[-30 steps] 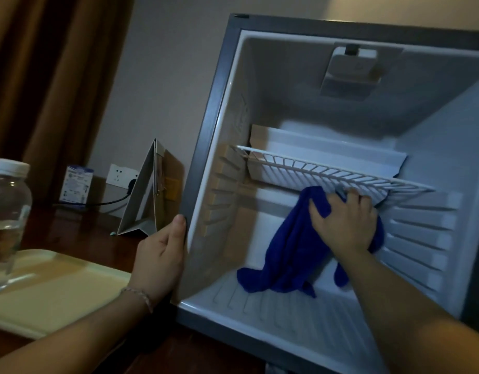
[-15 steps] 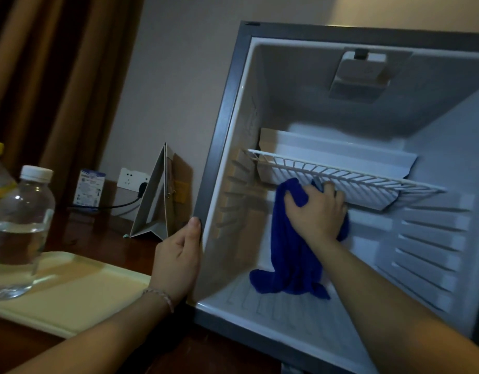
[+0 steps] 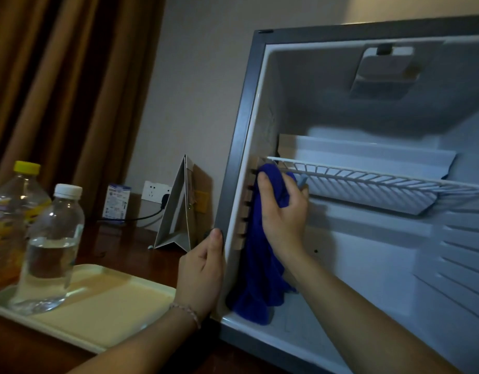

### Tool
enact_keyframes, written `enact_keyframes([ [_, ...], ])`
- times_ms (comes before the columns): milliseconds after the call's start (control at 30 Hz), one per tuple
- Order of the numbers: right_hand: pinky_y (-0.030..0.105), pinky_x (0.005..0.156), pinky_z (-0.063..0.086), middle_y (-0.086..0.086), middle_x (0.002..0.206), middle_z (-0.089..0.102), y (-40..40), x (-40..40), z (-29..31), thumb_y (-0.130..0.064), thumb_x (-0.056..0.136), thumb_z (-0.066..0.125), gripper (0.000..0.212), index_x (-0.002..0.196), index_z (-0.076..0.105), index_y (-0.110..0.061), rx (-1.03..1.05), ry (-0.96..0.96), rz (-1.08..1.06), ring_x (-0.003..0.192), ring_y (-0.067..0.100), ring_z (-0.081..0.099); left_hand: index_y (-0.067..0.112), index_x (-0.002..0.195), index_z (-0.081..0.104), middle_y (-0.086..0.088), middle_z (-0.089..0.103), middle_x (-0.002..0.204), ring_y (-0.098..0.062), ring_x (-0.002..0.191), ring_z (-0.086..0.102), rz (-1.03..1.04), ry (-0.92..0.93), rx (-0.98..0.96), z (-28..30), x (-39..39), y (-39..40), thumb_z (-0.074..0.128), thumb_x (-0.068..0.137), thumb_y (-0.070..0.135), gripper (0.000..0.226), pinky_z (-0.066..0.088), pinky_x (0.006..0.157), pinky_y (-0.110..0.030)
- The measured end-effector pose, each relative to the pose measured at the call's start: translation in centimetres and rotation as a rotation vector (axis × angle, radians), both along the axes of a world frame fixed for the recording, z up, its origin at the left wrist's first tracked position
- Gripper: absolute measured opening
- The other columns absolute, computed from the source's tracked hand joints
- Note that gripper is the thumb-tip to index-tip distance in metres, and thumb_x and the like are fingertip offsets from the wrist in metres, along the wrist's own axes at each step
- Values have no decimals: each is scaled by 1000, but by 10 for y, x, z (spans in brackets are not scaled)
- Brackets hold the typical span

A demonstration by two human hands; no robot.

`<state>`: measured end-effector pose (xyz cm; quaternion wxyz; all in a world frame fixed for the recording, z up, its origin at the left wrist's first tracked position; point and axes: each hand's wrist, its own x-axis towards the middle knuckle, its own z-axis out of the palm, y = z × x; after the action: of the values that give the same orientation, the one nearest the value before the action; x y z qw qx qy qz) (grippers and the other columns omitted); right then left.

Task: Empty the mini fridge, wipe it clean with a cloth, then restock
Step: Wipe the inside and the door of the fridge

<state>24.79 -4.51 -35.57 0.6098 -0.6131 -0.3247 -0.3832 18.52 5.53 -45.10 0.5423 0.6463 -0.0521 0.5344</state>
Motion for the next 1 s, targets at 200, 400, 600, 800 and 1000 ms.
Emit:
enact_keyframes([
  [200,30,114,31,7,155,36,1,-15,-8,-80,86,43,60,128,64,-42,-50,9,39,144,17,31,18,53,43,7,46,44,-2,43,44,12,-11,-35,0,0,-6,32,90,51,50,35,45,-12],
  [400,-4,90,31,-5,135,44,12,-4,2,-65,85,56,45,123,67,-42,30,-67,-11,125,5,46,17,53,44,5,43,46,-2,43,40,20,12,-56,-3,5,-4,32,86,58,54,33,45,-14],
  [600,47,88,56,12,103,67,21,20,10,-84,78,55,63,96,78,-28,142,-62,12,100,24,64,20,51,37,7,39,42,-2,41,37,45,16,-62,-2,4,-6,33,92,52,53,30,44,-14],
  [800,46,75,55,2,69,63,15,22,11,-62,88,65,37,71,70,-30,168,-129,88,79,29,61,21,50,37,7,38,42,-2,41,36,50,30,-75,-1,1,-7,32,86,58,52,30,44,-15],
  [1000,36,61,43,11,67,60,2,34,9,-37,92,71,36,73,68,-7,177,63,205,61,21,54,23,50,33,9,37,41,-2,42,36,60,27,-72,-1,0,-8,33,91,53,51,31,45,-15],
])
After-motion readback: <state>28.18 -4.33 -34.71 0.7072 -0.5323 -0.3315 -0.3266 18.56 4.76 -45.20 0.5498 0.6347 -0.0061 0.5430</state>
